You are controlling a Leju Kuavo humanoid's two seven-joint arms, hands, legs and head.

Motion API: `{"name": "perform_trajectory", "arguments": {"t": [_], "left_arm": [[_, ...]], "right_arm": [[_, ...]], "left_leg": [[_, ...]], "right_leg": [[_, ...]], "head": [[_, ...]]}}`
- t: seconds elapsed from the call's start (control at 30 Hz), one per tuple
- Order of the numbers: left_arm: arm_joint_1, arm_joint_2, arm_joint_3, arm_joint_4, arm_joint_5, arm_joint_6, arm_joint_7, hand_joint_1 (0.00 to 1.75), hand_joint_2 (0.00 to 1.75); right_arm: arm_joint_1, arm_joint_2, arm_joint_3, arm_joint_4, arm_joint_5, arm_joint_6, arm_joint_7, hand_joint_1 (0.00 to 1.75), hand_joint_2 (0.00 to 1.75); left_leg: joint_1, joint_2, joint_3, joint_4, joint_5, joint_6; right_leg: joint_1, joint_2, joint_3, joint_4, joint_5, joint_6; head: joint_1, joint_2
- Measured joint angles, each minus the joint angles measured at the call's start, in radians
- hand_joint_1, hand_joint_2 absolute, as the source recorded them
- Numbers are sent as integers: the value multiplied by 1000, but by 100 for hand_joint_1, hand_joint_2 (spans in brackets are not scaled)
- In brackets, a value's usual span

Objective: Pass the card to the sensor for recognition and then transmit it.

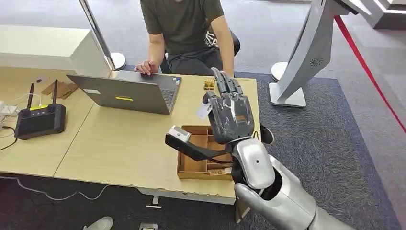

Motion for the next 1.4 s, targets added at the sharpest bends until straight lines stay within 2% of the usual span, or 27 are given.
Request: {"name": "perform_trajectory", "arguments": {"t": [0.5,0.77,1.4], "left_arm": [[-11,-2,-41,0,-24,2,13,0,175],[-14,-4,-48,0,-40,3,34,0,175],[-13,-8,-48,0,-41,19,43,0,175]], "right_arm": [[-57,47,66,77,-44,11,4,175,175],[-79,74,95,199,-86,17,5,175,175],[-99,135,122,342,-114,12,-16,175,175]], "left_leg": [[0,0,0,0,0,0],[0,0,0,0,0,0],[0,0,0,0,0,0]], "right_leg": [[0,0,0,0,0,0],[0,0,0,0,0,0],[0,0,0,0,0,0]], "head": [[0,0],[0,0],[0,0]]}}
